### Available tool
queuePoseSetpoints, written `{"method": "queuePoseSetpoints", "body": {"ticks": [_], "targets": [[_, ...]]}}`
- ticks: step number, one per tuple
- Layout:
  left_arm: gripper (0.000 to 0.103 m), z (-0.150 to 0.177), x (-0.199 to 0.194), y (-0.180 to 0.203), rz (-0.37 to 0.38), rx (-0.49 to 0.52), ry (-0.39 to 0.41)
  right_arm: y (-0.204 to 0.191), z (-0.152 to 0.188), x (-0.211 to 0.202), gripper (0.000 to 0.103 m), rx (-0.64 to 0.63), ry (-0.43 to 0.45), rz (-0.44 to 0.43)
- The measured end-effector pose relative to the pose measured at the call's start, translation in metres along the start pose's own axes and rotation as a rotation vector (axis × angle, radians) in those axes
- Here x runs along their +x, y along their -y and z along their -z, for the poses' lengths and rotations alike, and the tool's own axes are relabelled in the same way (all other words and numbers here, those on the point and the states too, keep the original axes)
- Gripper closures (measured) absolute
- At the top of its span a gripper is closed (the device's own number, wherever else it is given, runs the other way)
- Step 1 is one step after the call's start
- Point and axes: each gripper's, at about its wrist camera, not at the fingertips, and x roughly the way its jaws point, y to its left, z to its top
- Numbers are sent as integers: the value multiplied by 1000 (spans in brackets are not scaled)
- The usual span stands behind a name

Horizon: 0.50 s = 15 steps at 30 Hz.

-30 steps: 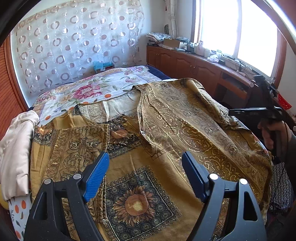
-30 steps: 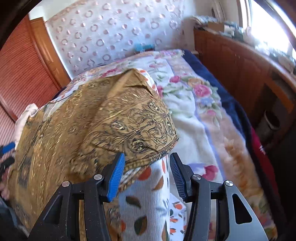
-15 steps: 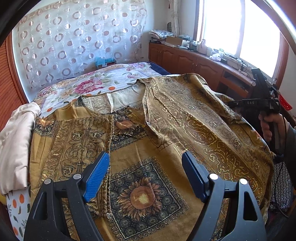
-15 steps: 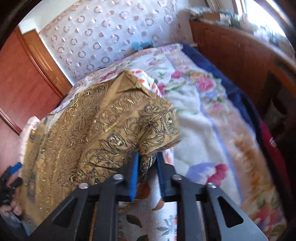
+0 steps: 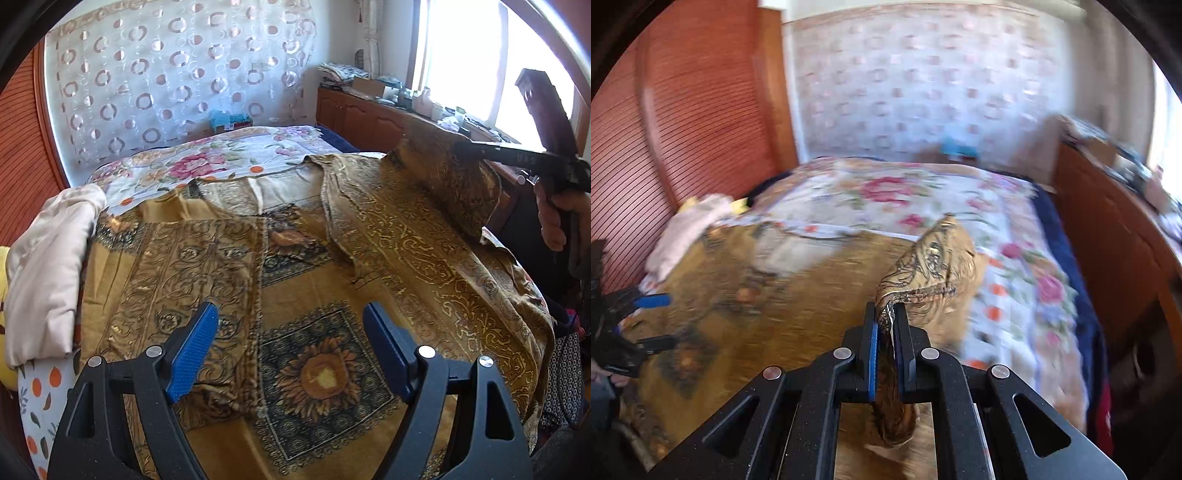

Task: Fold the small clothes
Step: 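Fold the held side panel over toward the garment center, open right gripper, then move the left gripper to the garment hem and grasp it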

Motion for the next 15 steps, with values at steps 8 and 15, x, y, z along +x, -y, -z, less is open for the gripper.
{"method": "queuePoseSetpoints", "body": {"ticks": [8,15], "targets": [[22,5,-1,-6,-14,-9,-9,-11,13,14,54,-27,-20,-93],[22,3,-2,-23,-36,-22,-1,21,24,30,53,45,-108,26]]}}
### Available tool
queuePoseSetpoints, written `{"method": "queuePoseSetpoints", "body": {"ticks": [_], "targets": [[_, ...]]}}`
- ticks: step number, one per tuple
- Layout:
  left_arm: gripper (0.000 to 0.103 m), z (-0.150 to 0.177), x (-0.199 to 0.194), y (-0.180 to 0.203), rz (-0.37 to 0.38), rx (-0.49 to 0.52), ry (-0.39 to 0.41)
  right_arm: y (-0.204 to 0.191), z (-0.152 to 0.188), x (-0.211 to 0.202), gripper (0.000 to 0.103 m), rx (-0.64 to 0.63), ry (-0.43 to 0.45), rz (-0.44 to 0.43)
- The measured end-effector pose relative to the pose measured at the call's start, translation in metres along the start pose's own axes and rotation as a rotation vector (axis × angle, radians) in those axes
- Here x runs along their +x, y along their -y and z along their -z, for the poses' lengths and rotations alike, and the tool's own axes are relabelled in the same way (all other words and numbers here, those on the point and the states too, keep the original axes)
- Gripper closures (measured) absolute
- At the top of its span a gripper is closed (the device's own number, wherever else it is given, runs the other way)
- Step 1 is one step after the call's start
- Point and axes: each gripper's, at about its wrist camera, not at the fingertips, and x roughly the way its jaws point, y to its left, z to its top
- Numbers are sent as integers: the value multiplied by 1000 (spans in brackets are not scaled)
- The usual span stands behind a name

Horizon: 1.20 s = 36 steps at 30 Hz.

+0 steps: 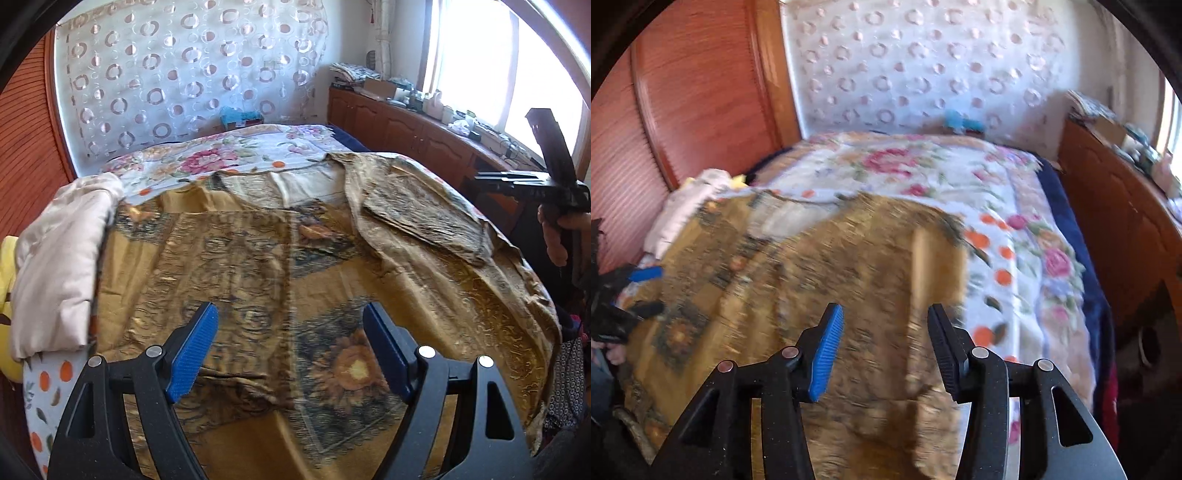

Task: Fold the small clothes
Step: 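Move the left gripper to the garment hem and grasp it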

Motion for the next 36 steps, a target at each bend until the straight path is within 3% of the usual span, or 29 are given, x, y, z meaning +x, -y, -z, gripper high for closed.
{"method": "queuePoseSetpoints", "body": {"ticks": [3,7,14,17,24,30,36], "targets": [[22,-3,0,-17,-24,-19,-2,4,-6,11,53,12,-11,19],[22,-9,-1,-49,-57,-59,2,10,-16,26,42,23,-6,29],[22,-30,3,-103,-181,-57,-6,15,-27,51,41,-7,-23,41],[22,-41,9,-119,-153,-55,-16,17,-36,68,41,-21,-36,47],[47,-59,33,-137,-66,-67,-96,22,-52,93,41,-35,-58,56],[48,-70,60,-137,-131,-17,-182,23,-59,112,41,-38,-68,48],[49,-69,77,-136,-108,17,-222,25,-63,127,41,-53,-88,44]]}}
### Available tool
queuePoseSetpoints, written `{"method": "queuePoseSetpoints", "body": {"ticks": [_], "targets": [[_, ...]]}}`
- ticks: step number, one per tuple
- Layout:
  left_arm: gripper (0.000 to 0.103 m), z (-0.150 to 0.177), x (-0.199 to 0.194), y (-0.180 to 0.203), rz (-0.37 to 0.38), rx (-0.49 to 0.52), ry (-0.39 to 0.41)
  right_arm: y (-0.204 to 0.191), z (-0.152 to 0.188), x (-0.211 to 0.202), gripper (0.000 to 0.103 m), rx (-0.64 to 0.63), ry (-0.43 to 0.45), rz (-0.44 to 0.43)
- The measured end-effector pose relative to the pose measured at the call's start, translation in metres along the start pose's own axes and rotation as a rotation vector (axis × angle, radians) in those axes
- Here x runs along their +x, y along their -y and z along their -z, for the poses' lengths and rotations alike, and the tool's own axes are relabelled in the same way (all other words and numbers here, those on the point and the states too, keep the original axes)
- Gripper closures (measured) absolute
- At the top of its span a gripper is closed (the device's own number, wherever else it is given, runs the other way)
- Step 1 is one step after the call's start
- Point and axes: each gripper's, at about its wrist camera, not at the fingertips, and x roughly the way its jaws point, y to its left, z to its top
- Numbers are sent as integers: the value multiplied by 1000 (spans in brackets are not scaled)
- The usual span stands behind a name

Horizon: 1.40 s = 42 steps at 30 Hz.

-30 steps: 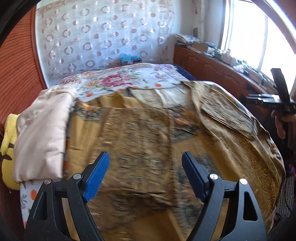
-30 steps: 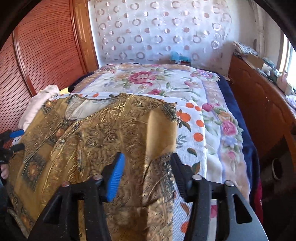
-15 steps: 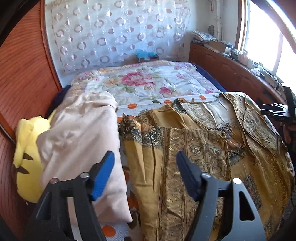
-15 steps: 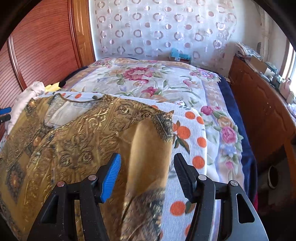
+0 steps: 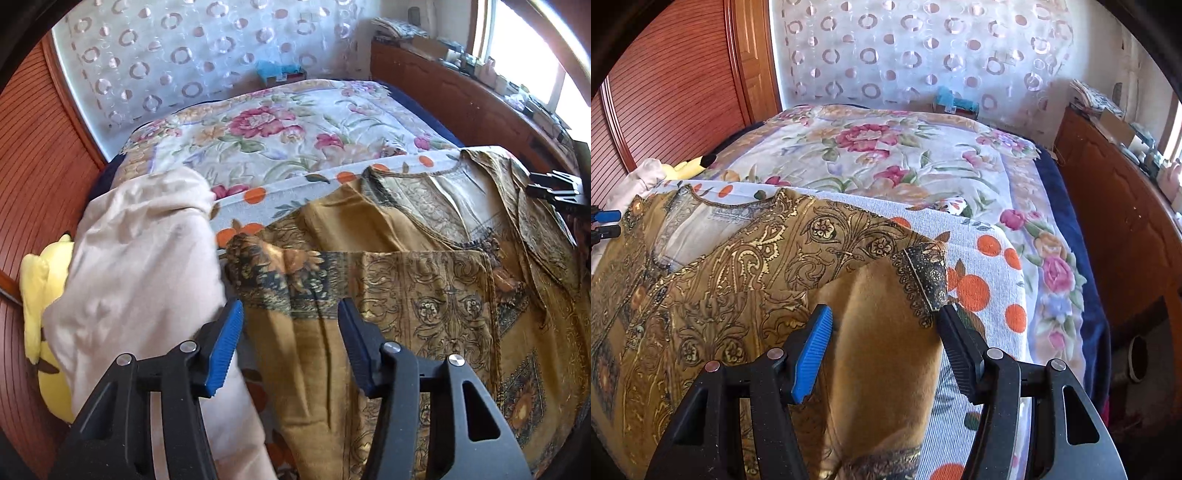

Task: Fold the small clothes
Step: 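Move the left gripper to the garment hem and grasp it, then lift the hem with the left gripper while the right gripper grasps and folds it toward the collar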

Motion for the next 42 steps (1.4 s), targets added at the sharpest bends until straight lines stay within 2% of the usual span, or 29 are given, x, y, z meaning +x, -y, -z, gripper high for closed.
{"method": "queuePoseSetpoints", "body": {"ticks": [1,3,9,11,13,18,21,25,28,33,38,39,42], "targets": [[53,0,0,1,5,3,-2,1,-1,1,41,-3,-1,0],[55,-2,4,1,1,-2,-12,3,-2,2,41,-4,-1,0],[55,-6,15,-5,-40,-22,-34,4,-2,5,41,-2,5,-1],[50,-5,18,-3,-45,-26,-30,4,-1,5,41,2,9,-4],[50,-4,18,0,-57,-18,-16,4,1,4,41,-3,18,-8],[50,-3,18,-4,-33,-50,0,5,3,4,40,8,32,-10],[63,-2,18,-8,5,-69,2,5,4,5,39,11,33,-7],[79,-2,18,-11,10,-80,4,6,2,5,37,10,19,-10],[84,-2,17,-12,9,-79,5,10,-3,7,37,16,-1,-25],[85,-2,18,-13,5,-75,6,12,-10,10,37,10,-21,-34],[98,-3,19,-10,-22,-48,1,14,-20,15,37,11,-38,-45],[99,-3,18,-7,-32,-33,3,14,-21,16,38,16,-38,-46],[100,-3,12,-5,-5,-36,23,11,-21,14,60,6,-25,-48]]}}
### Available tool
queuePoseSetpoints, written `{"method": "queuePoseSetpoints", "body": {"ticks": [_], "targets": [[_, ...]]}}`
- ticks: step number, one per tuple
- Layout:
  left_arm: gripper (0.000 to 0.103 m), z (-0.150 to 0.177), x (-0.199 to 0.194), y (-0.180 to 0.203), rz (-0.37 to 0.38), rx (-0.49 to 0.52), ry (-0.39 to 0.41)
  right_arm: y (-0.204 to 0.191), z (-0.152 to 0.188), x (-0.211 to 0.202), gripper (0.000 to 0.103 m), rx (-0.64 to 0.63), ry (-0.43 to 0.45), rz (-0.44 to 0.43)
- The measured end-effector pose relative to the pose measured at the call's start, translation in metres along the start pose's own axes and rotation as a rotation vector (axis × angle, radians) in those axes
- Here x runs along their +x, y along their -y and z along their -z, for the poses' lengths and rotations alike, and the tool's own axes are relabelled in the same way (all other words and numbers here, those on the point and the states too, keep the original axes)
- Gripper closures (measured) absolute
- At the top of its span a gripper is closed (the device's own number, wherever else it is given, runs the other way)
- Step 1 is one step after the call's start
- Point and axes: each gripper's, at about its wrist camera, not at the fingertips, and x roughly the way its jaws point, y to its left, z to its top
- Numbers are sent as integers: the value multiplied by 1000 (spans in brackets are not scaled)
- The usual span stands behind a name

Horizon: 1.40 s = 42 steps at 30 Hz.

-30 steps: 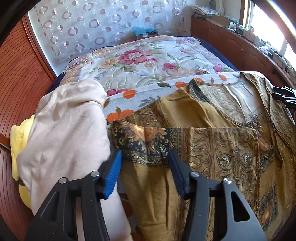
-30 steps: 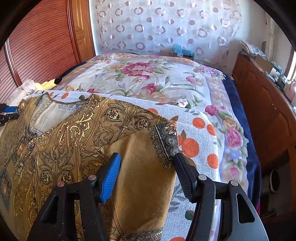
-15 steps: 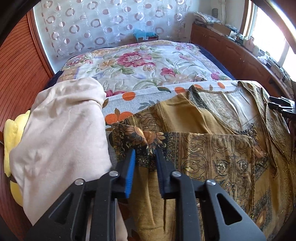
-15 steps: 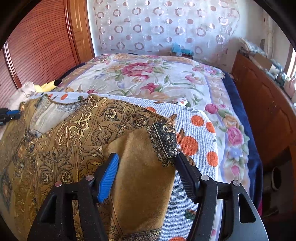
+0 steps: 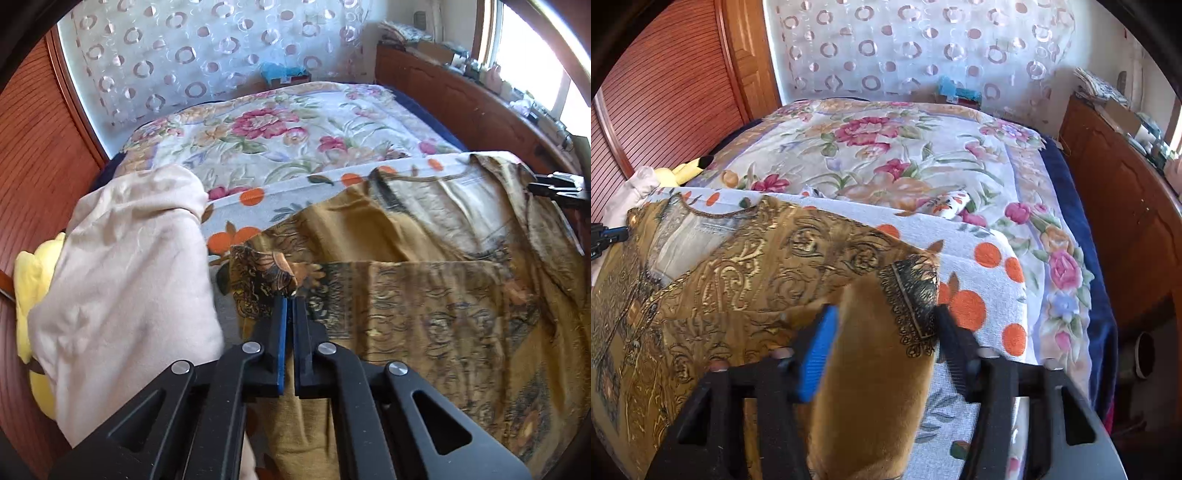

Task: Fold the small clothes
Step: 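Lift the hem with the left gripper while the right gripper grasps and folds it toward the collar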

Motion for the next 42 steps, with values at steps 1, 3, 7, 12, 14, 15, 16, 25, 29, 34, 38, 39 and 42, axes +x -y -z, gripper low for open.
{"method": "queuePoseSetpoints", "body": {"ticks": [1,3,7,12,14,15,16,25,29,34,38,39,42], "targets": [[100,0,-3,0,0,-4,13,-2,1,-2,88,-8,10,3],[100,0,-13,0,6,-15,40,-7,4,-5,99,-21,35,65],[100,2,-37,5,13,-5,91,-19,10,-21,99,-23,101,109],[100,7,-76,15,30,13,162,-32,16,-51,99,-28,154,115],[100,13,-90,18,43,17,185,-39,20,-64,99,-39,172,114],[100,16,-95,20,48,19,191,-43,24,-72,99,-50,186,105],[100,19,-99,23,55,23,198,-44,29,-79,99,-56,197,103],[101,94,-136,42,111,-7,238,-54,106,-140,99,-77,267,60],[101,127,-154,35,114,-48,262,-56,142,-169,99,-81,287,48],[101,176,-176,27,105,-119,290,-55,186,-204,99,-85,298,45],[101,219,-185,25,107,-171,286,-54,233,-225,99,-79,268,17],[101,229,-187,25,108,-181,285,-55,243,-231,99,-82,258,13],[101,247,-189,21,113,-210,267,-54,272,-245,99,-94,233,2]]}}
